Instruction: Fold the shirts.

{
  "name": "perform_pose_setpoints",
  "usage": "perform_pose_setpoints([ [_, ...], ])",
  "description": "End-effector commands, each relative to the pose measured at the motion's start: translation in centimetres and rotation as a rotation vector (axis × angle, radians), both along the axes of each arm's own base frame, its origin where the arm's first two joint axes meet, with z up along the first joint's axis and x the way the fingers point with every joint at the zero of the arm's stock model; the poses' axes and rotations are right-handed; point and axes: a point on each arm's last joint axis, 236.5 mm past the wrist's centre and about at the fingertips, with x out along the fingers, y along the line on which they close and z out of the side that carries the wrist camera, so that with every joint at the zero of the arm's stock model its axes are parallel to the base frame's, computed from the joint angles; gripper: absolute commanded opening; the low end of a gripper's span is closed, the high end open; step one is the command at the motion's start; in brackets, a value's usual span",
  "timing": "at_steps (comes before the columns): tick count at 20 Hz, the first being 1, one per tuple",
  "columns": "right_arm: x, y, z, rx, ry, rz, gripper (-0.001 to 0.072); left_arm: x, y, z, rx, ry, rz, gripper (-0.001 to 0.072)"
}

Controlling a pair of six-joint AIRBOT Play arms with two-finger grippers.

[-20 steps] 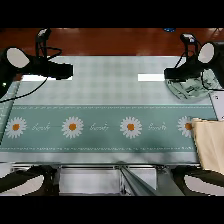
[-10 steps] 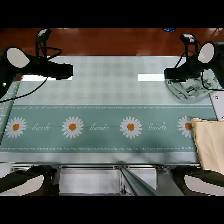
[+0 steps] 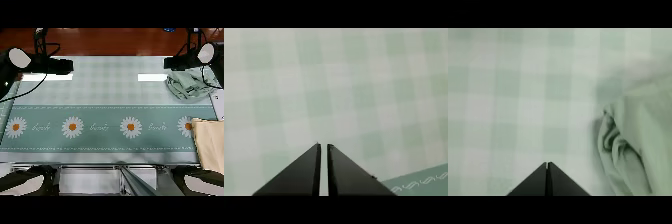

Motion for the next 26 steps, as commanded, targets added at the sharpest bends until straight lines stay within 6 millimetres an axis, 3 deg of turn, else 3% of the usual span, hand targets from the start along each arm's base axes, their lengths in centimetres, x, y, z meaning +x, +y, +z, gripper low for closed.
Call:
perform_pose_setpoints([
  [1,3.3,0.9,3.4,0.043,-0.198,0.010,0.0023,2.3,0.4,0.7,-0.011,-0.089,0.042,0.0322],
  [2,4.2,1.0,4.6,0.048,-0.264,0.013,0.0030,2.6,0.4,0.6,-0.011,-0.096,0.048,0.0447],
  [3,4.8,0.9,5.7,0.034,-0.315,0.017,0.0180,2.9,0.7,0.6,-0.006,-0.104,0.053,0.0506],
  [4,5.4,0.3,6.7,-0.011,-0.367,0.028,0.0430,3.2,1.3,0.7,0.010,-0.118,0.061,0.0506],
  [6,6.1,-2.0,7.8,-0.153,-0.421,0.030,0.0417,3.7,3.2,0.7,0.034,-0.128,0.093,0.0506],
  [7,6.1,-4.4,7.5,-0.177,-0.407,-0.031,0.0417,3.9,4.4,0.6,0.038,-0.125,0.116,0.0506],
  [9,5.4,-10.8,4.9,-0.141,-0.320,-0.219,0.0417,4.0,7.0,0.2,0.043,-0.101,0.162,0.0506],
  [11,4.0,-16.8,0.5,-0.113,-0.188,-0.373,0.0416,3.8,8.9,-0.6,0.046,-0.068,0.193,0.0506],
  [14,1.9,-21.3,-7.0,-0.012,0.006,-0.489,0.0416,3.5,9.6,-2.3,0.050,-0.014,0.200,0.0506],
  [17,1.0,-22.6,-12.7,0.085,0.120,-0.525,0.0415,3.3,9.2,-4.0,0.052,0.030,0.187,0.0506],
  [20,0.1,-22.5,-17.1,0.086,0.221,-0.517,0.0415,3.1,8.9,-5.3,0.053,0.068,0.178,0.0506],
  [24,-1.4,-21.4,-20.7,0.122,0.334,-0.525,0.0404,2.5,8.7,-6.4,0.053,0.114,0.166,0.0505],
  [25,-1.6,-21.2,-20.7,0.133,0.345,-0.526,0.0305,2.4,8.7,-6.4,0.053,0.118,0.165,0.0506],
  [26,-1.6,-20.5,-20.3,0.145,0.349,-0.494,0.0107,2.3,8.8,-6.2,0.054,0.118,0.166,0.0505],
])
